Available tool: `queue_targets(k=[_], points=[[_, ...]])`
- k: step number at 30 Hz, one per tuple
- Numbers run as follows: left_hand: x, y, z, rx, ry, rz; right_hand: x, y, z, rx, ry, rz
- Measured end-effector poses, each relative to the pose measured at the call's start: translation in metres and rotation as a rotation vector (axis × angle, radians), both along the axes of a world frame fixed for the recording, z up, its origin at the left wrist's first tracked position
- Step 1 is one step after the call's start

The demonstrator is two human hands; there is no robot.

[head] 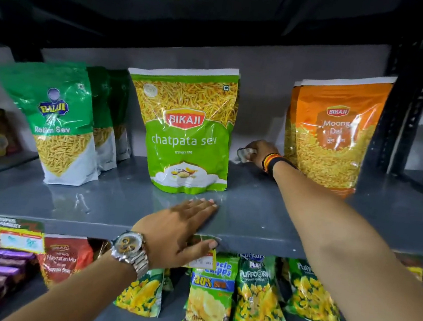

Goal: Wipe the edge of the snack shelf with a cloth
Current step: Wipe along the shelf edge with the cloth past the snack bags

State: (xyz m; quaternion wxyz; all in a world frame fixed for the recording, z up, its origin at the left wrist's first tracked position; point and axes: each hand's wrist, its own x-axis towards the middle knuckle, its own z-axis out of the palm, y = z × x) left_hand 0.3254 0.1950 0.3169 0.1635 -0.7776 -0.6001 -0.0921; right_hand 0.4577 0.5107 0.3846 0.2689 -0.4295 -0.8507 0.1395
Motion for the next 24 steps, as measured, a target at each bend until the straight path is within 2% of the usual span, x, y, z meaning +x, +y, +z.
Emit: queue_targets(k=[5, 14, 18, 22, 24], points=[[-0.001, 0.003, 0.0, 0.006, 0.014, 0.006, -0.011, 0.021, -0.009, -0.043, -0.207, 0.119], [-0.001, 0.002, 0.001, 0.0, 0.036, -0.002, 0.015, -0.028, -0.01, -0.113, -0.212, 0.245], [0.002, 0.0, 0.004, -0.015, 0.018, 0.0, 0.045, -0.07, -0.01, -0.064, -0.219, 0.336], [0.003, -0.001, 0.003, -0.036, -0.019, 0.002, 0.076, -0.114, -0.009, -0.144, -0.219, 0.48], [0.002, -0.002, 0.002, -0.037, -0.031, 0.004, 0.084, -0.12, -0.001, -0.171, -0.181, 0.48]])
